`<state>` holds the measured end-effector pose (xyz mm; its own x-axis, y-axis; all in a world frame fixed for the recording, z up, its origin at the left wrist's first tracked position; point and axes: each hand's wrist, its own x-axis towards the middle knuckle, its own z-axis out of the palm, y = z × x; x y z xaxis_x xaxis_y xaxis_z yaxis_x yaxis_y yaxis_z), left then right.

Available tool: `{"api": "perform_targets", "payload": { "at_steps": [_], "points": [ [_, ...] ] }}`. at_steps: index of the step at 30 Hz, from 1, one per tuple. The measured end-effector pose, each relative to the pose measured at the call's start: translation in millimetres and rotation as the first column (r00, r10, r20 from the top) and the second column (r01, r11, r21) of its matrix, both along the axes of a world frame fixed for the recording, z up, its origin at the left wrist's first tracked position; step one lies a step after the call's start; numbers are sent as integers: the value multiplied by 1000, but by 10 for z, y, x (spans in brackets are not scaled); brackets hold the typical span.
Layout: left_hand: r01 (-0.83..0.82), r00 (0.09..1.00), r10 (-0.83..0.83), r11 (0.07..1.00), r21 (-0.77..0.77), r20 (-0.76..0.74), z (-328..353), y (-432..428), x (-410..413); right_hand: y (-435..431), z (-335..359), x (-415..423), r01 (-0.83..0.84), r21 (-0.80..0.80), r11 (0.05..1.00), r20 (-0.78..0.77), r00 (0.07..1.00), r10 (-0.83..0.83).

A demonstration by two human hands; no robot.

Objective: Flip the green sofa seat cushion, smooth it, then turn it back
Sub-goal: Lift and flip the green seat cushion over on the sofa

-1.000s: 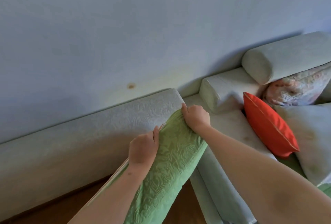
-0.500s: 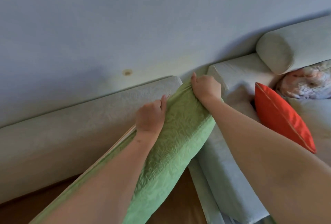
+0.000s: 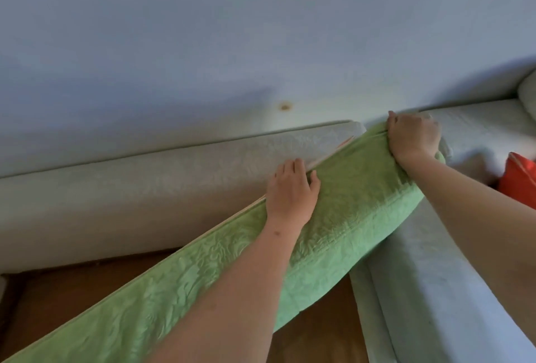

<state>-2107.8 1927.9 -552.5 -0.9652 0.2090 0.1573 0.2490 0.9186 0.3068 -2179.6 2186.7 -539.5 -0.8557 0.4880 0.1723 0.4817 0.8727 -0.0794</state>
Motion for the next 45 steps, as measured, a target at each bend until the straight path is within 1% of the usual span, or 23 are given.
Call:
{"api": "perform_targets", "payload": {
  "at_steps": [2, 5, 6, 8, 10, 12, 15, 17, 19, 22, 26, 31, 33, 35, 38, 40, 43, 45],
  "points": [
    [-42, 999, 42, 997, -72, -5, 92, -299, 210, -221, 158, 124, 46, -18, 999, 28, 999, -45],
    [-73, 997, 75, 991, -115, 13, 137, -671, 562, -640, 254, 461, 102, -155, 983, 64, 994, -93],
    [-92, 995, 96, 989, -116, 28, 150, -831, 691, -864, 246, 626, 72, -172, 983, 85, 995, -58],
    [-113, 991, 121, 987, -111, 62, 160, -1127, 942, -1333, 180, 965, -50, -165, 985, 136, 988, 73],
    [-139, 985, 150, 983, -116, 90, 183, -1558, 1230, -1947, 155, 1300, -184, -188, 965, 185, 958, 218],
    [-169, 973, 188, 976, -137, 134, 211, -2052, 1526, -2575, 127, 1682, -258, -201, 945, 206, 932, 298],
    [-202, 951, 244, 956, -213, 193, 265, -2929, 2030, -3447, 127, 2211, -347, -211, 914, 216, 895, 390],
    [-236, 929, 293, 939, -249, 225, 288, -3466, 2331, -3863, 127, 2416, -376, -240, 895, 245, 869, 430],
    [-286, 899, 358, 916, -283, 253, 309, -4016, 2666, -4250, 151, 2595, -418, -235, 877, 267, 840, 472],
    [-367, 853, 449, 879, -303, 268, 337, -4855, 3196, -4905, 208, 2868, -488, -239, 839, 287, 790, 542],
    [-402, 815, 487, 865, -301, 313, 323, -5736, 3791, -5802, 228, 3250, -571, -238, 785, 316, 719, 619],
    [-468, 777, 546, 834, -292, 313, 386, -6818, 4415, -7210, 225, 3765, -703, -259, 662, 327, 581, 746],
    [-518, 738, 591, 806, -288, 327, 400, -7233, 4640, -7718, 198, 3933, -756, -270, 597, 330, 509, 795],
    [-573, 695, 638, 770, -280, 333, 414, -7563, 4805, -8069, 186, 4051, -798, -257, 546, 321, 462, 827],
    [-660, 631, 714, 700, -272, 304, 437, -8087, 5089, -8664, 200, 4199, -850, -247, 465, 340, 373, 863],
    [-720, 570, 771, 635, -278, 286, 444, -8395, 5234, -9066, 212, 4283, -874, -254, 414, 347, 317, 883],
    [-788, 477, 838, 541, -293, 264, 437, -8839, 5375, -9710, 168, 4371, -921, -255, 295, 341, 199, 919],
    [-829, 403, 872, 477, -293, 279, 420, -9122, 5437, -10129, 184, 4453, -940, -272, 207, 342, 106, 934]
  ]
}}
